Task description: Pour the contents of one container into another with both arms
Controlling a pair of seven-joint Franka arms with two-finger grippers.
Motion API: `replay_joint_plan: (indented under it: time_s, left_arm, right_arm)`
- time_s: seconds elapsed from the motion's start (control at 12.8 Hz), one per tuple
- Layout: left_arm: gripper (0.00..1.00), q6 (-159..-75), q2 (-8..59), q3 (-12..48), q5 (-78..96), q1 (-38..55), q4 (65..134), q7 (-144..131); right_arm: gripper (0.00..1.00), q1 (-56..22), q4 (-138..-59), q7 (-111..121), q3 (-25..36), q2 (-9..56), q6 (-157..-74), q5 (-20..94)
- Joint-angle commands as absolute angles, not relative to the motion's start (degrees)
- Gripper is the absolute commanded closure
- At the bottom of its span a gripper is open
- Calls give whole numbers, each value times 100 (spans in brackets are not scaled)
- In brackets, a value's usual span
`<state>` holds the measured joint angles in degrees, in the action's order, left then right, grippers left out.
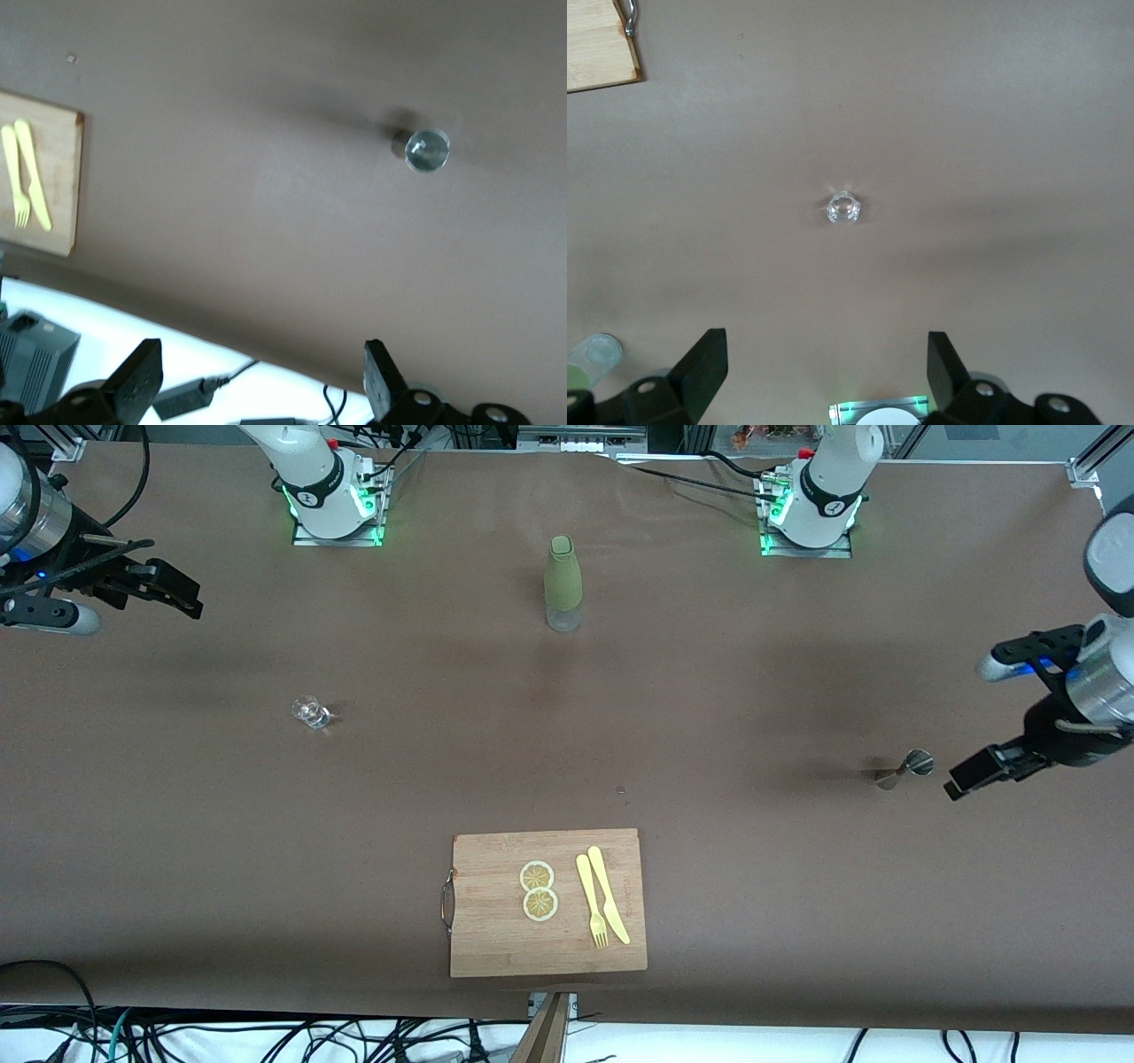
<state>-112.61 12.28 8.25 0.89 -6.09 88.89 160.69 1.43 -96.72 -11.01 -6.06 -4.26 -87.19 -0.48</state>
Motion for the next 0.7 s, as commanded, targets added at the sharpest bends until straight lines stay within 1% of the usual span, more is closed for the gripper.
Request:
replay_joint_plan:
  time_s: [0.0, 0.08, 0.16, 0.31, 0.55, 0.62]
  left_arm:
    - [0, -11409, 117, 694, 106, -615, 10184, 17848]
    - [0, -11295, -173, 677, 105, -598, 10456, 17868]
    - [0, -11033, -341, 633, 114, -598, 10537, 17877]
    - [0, -10435, -465, 527, 114, -580, 10311, 17868]
    - [0, -10100, -650, 536, -52, -563, 10204, 17929]
    - [0, -9968, -659, 536, -105, -545, 10074, 17991]
  right_arm:
    - [0, 176, -9562, -1169, -642, -396, -8719, -105]
    - [0, 176, -9571, -1169, -633, -396, -8719, -105]
    - [0, 176, -9563, -1169, -642, -387, -8745, -105]
    - [0, 176, -9571, -1169, -642, -387, -8780, -114]
    - [0, 176, -9580, -1169, -633, -387, -8780, -114]
    - [0, 176, -9580, -1169, -633, -395, -8780, -123]
